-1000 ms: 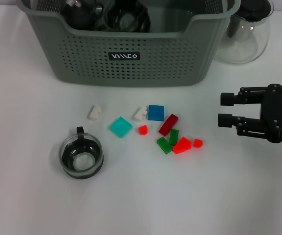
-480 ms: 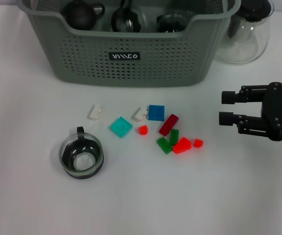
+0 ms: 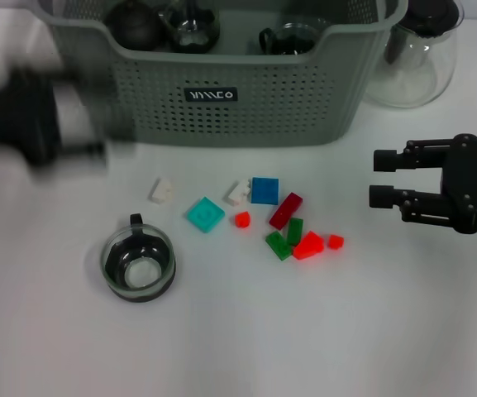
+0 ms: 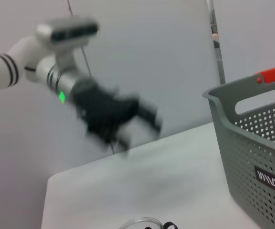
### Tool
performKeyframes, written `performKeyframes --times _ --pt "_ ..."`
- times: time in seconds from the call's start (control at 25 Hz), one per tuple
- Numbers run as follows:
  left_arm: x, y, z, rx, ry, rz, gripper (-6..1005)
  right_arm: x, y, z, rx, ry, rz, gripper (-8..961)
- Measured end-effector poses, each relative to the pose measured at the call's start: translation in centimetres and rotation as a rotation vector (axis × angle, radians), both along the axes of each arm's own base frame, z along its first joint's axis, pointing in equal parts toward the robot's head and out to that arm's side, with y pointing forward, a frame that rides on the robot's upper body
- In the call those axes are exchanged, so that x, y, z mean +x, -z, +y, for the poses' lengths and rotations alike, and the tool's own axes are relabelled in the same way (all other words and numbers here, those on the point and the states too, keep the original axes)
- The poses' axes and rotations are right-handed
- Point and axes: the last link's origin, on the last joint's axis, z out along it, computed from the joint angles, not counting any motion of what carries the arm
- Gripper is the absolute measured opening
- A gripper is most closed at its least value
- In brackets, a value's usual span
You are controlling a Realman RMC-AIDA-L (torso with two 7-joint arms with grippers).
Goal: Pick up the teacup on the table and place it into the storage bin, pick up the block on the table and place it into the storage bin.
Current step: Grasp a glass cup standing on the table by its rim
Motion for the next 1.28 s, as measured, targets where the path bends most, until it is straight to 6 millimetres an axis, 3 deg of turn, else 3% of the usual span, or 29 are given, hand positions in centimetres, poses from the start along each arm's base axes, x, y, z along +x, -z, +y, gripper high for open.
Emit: performKeyframes --times 0.2,0.48,0.76,0.92,1.12,1.28 --pt "-2.4 4.4 -3.2 -0.193 0.053 0.237 630 -0.1 0.1 0.2 0.001 0.000 -0.004 532" --pt "-2.9 5.7 -3.8 -0.302 0.024 0.300 620 -0.2 0.1 0.3 -0.001 0.001 -0.003 532" --pt "1.0 5.6 -2.8 -0.361 0.007 0.548 611 -0.4 0.0 0.6 -0.003 0.003 -0.003 534" --pt "3.8 7.5 -2.1 -0.409 -0.043 0.742 605 -0.5 0.0 0.7 -0.004 0.002 -0.005 534" --pt "5.6 9.8 -1.2 -0.393 -0.085 0.882 598 -0.4 0.0 0.7 -0.004 0.004 -0.006 534" --pt "6.0 10.6 -1.0 -0.377 -0.097 0.919 593 -0.2 0.0 0.5 -0.004 0.011 -0.007 534"
